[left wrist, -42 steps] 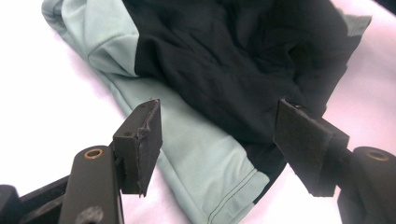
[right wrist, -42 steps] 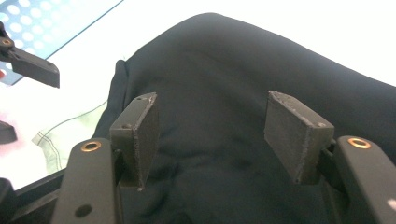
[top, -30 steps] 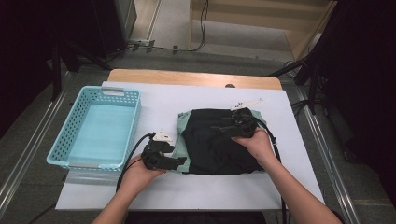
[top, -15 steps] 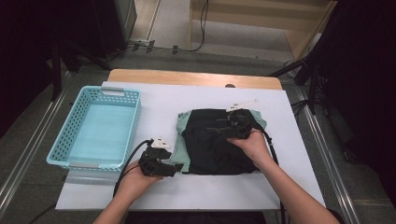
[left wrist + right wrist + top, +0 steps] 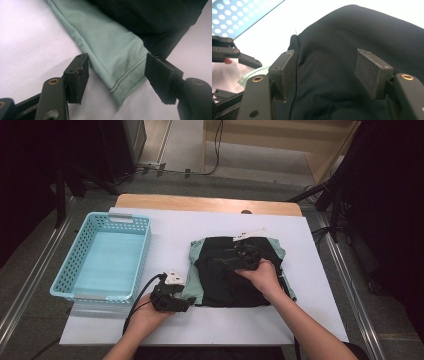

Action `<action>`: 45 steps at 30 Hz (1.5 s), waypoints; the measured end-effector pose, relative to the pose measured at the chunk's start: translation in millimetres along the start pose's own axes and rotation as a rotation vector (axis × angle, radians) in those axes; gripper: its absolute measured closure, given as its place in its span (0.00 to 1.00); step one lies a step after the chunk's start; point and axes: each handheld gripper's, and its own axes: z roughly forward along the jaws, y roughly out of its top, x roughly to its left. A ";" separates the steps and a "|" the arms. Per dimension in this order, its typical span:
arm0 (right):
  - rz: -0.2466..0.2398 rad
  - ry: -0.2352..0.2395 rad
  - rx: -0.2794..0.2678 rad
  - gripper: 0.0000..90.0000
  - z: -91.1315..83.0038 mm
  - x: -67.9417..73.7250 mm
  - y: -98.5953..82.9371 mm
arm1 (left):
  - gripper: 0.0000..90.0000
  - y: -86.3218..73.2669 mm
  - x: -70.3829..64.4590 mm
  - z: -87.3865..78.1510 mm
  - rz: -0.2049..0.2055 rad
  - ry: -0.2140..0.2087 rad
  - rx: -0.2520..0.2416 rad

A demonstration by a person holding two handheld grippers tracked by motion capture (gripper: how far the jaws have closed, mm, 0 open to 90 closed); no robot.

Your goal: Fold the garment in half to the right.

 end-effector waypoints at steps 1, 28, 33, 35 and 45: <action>0.001 -0.002 0.000 0.35 0.6 0.1 0.2 | 0.42 -0.3 -1.2 0.3 0.009 0.012 -0.002; -0.053 -0.068 -0.007 0.32 36.4 23.9 19.6 | 0.87 1.9 -3.9 0.2 -0.099 -0.008 0.002; -0.021 -0.075 -0.007 0.32 43.8 25.5 26.5 | 0.92 2.4 -0.7 -1.6 -0.116 -0.015 0.012; -0.012 -0.074 -0.004 0.32 46.7 25.9 28.7 | 0.92 2.3 -0.6 -1.2 -0.111 -0.016 0.015; 0.043 -0.116 0.015 0.31 67.4 27.8 33.1 | 0.91 1.2 0.3 0.0 -0.112 -0.028 0.007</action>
